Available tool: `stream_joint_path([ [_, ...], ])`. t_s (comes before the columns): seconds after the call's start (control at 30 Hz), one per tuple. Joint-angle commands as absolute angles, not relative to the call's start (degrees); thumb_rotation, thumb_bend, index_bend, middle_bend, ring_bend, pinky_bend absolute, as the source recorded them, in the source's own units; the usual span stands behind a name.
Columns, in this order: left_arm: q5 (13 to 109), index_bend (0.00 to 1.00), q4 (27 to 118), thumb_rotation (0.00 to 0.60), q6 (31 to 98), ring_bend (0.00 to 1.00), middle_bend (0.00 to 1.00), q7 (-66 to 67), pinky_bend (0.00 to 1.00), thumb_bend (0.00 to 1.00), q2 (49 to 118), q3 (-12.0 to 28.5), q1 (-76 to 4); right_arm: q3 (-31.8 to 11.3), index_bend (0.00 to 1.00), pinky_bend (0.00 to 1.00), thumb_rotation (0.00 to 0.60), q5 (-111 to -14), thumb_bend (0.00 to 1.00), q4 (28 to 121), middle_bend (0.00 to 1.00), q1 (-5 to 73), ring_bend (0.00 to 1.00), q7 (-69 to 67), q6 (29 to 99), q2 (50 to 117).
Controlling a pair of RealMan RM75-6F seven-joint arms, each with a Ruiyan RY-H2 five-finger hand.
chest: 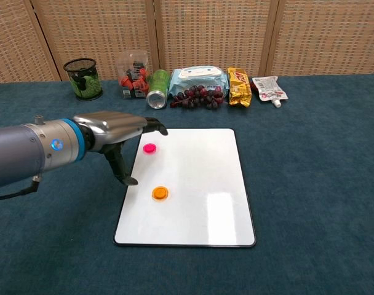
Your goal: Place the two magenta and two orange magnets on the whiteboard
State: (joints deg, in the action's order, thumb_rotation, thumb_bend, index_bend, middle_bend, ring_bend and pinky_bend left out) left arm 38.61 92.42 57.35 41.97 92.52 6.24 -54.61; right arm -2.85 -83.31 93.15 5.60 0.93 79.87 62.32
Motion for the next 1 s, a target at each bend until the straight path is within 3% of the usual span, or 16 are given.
stream_joint_path([
  [0.03, 38.9, 0.13, 91.2, 0.6, 58.1, 0.0, 0.0, 40.0, 0.0, 0.24, 90.0, 6.9, -53.5, -2.8, 0.0, 0.0, 0.6, -83.4, 0.0, 93.2, 0.0, 5.6, 0.0, 1.0, 79.9, 62.3],
  [0.43, 34.5, 0.26, 79.2, 0.6, 52.9, 0.0, 0.0, 34.1, 0.0, 0.28, 87.0, 9.8, -52.7, -2.9, 0.0, 0.0, 0.6, -83.1, 0.0, 93.5, 0.0, 5.6, 0.0, 1.7, 79.7, 62.4],
  [1.0, 34.7, 0.34, 52.3, 0.6, 41.8, 0.0, 0.0, 27.2, 0.0, 0.31, 98.4, 11.1, -54.1, -2.9, 0.0, 0.0, 0.6, -82.4, 0.0, 93.8, 0.0, 5.8, 0.0, 1.5, 79.0, 62.1],
])
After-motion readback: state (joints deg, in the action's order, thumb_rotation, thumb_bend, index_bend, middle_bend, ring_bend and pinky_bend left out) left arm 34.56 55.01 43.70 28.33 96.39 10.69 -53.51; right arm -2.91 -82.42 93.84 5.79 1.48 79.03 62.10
